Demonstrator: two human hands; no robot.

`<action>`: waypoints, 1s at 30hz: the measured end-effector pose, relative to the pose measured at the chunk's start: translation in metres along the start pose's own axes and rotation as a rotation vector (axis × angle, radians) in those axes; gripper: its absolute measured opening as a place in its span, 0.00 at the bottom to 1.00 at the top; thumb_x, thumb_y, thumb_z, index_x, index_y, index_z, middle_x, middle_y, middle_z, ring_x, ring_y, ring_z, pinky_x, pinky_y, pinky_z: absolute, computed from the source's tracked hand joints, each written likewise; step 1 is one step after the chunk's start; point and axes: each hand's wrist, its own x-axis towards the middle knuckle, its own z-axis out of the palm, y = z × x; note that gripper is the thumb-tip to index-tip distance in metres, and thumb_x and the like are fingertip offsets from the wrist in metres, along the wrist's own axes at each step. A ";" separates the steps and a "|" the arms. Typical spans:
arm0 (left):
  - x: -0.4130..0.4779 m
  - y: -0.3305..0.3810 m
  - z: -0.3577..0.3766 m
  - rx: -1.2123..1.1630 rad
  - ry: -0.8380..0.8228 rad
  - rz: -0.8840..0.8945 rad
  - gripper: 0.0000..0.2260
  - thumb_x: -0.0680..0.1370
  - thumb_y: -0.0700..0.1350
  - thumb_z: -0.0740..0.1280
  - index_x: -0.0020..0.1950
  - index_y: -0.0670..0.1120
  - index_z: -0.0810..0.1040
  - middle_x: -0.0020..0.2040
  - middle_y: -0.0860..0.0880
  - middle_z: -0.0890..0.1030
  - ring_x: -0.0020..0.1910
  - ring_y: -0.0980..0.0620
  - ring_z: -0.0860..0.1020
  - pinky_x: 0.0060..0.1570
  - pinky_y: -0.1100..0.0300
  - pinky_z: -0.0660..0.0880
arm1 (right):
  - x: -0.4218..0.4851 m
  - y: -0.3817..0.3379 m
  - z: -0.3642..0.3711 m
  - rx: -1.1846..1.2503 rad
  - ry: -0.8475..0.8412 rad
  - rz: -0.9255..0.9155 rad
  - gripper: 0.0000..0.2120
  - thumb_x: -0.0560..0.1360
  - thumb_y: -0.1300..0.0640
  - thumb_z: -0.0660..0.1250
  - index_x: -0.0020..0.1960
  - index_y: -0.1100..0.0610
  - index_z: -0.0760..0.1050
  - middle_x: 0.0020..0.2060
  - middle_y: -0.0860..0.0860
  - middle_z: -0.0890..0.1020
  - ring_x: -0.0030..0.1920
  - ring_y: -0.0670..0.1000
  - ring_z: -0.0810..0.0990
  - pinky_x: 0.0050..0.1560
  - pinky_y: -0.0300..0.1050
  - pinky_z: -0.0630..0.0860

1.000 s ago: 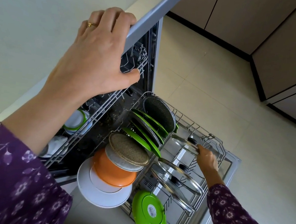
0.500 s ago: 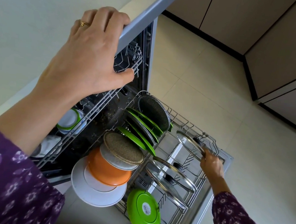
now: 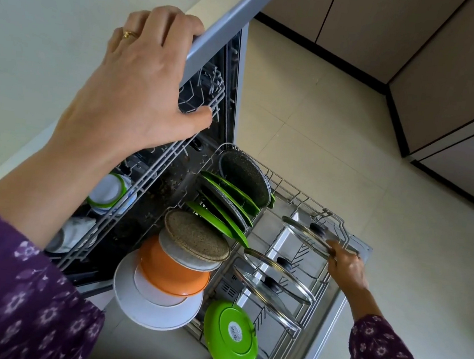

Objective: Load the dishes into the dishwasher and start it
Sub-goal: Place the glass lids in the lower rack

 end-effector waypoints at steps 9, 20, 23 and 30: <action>0.000 0.000 0.001 -0.001 -0.003 -0.001 0.35 0.66 0.56 0.70 0.67 0.41 0.64 0.62 0.40 0.68 0.62 0.38 0.66 0.62 0.43 0.64 | 0.007 0.002 0.002 0.004 0.048 0.042 0.15 0.77 0.65 0.62 0.63 0.60 0.74 0.28 0.44 0.71 0.24 0.42 0.73 0.26 0.31 0.67; 0.000 -0.001 0.001 -0.003 -0.002 -0.002 0.36 0.66 0.57 0.68 0.68 0.40 0.64 0.62 0.40 0.68 0.62 0.38 0.65 0.62 0.45 0.64 | 0.020 0.009 0.046 -0.039 -0.007 0.164 0.12 0.78 0.64 0.61 0.60 0.60 0.76 0.33 0.55 0.80 0.26 0.45 0.76 0.26 0.33 0.71; 0.000 -0.002 0.002 0.007 -0.011 -0.003 0.37 0.66 0.58 0.67 0.69 0.40 0.64 0.62 0.40 0.68 0.62 0.38 0.65 0.62 0.45 0.63 | 0.029 0.006 0.055 -0.033 -0.011 0.186 0.13 0.78 0.63 0.61 0.61 0.58 0.76 0.35 0.55 0.81 0.28 0.48 0.78 0.32 0.43 0.80; 0.000 -0.003 0.003 0.009 0.008 0.001 0.36 0.66 0.58 0.67 0.68 0.41 0.64 0.63 0.40 0.67 0.63 0.39 0.64 0.63 0.46 0.63 | 0.054 -0.009 0.058 0.097 0.007 0.278 0.10 0.78 0.66 0.61 0.55 0.61 0.77 0.38 0.57 0.79 0.32 0.52 0.79 0.36 0.45 0.79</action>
